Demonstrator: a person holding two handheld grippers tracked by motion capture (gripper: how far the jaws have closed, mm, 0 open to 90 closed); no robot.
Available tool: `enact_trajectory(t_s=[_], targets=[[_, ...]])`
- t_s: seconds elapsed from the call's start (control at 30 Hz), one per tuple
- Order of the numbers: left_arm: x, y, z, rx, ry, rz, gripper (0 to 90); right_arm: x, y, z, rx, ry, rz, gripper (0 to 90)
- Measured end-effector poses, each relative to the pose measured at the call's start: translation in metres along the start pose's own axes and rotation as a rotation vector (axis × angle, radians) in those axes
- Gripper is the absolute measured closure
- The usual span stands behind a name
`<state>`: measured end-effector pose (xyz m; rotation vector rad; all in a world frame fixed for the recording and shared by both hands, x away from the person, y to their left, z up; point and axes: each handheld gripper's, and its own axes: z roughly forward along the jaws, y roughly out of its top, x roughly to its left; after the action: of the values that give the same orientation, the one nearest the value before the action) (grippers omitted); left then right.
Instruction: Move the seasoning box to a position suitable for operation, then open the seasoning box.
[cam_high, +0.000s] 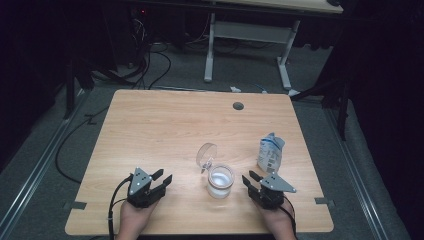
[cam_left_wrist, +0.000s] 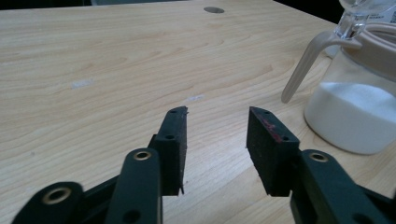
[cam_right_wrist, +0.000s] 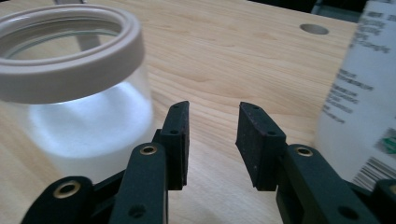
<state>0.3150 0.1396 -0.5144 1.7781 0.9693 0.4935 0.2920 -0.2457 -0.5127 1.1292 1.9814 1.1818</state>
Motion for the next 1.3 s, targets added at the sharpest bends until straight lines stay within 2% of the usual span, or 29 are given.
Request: enact_trajectory(t_s=[0.07,0.1,0.17,0.23,0.27,0.3,0.37,0.47,0.67,0.83,1.07,1.3], targets=[[-0.005,0.003,0.003,-0.008,-0.006,0.005,62.1,0.004,0.0,0.0,0.003,0.019,-0.006,68.1],[-0.009,0.006,0.006,-0.007,-0.038,-0.01,65.0,0.007,-0.001,0.0,0.006,0.028,-0.009,70.3],[-0.016,0.01,0.01,0.001,-0.04,0.002,69.7,0.012,-0.002,0.0,0.016,0.038,-0.021,76.4],[-0.02,0.014,0.015,0.0,-0.062,-0.02,74.9,0.018,-0.003,0.001,0.034,0.045,-0.04,82.8],[-0.02,0.014,0.015,0.0,-0.062,-0.02,77.4,0.018,-0.003,0.001,0.034,0.045,-0.04,82.8],[-0.024,0.016,0.023,0.004,-0.065,-0.022,80.8,0.022,-0.003,0.001,0.031,0.056,-0.061,87.9],[-0.025,0.019,0.029,0.009,-0.074,-0.043,84.6,0.024,-0.001,0.0,0.025,0.063,-0.065,89.6],[-0.027,0.023,0.035,0.008,-0.078,-0.045,89.8,0.027,0.0,-0.001,0.019,0.074,-0.07,89.7],[-0.034,0.04,0.045,-0.002,-0.099,-0.037,90.0,0.029,-0.001,-0.002,0.022,0.087,-0.077,89.8],[-0.042,0.055,0.05,-0.041,-0.128,-0.036,90.0,0.032,0.0,-0.004,0.013,0.095,-0.09,89.8],[-0.048,0.058,0.052,-0.061,-0.162,-0.024,90.0,0.033,0.001,-0.003,0.014,0.097,-0.1,89.8],[-0.053,0.056,0.054,-0.074,-0.183,-0.031,90.0,0.034,0.001,-0.003,0.017,0.092,-0.099,89.8]])
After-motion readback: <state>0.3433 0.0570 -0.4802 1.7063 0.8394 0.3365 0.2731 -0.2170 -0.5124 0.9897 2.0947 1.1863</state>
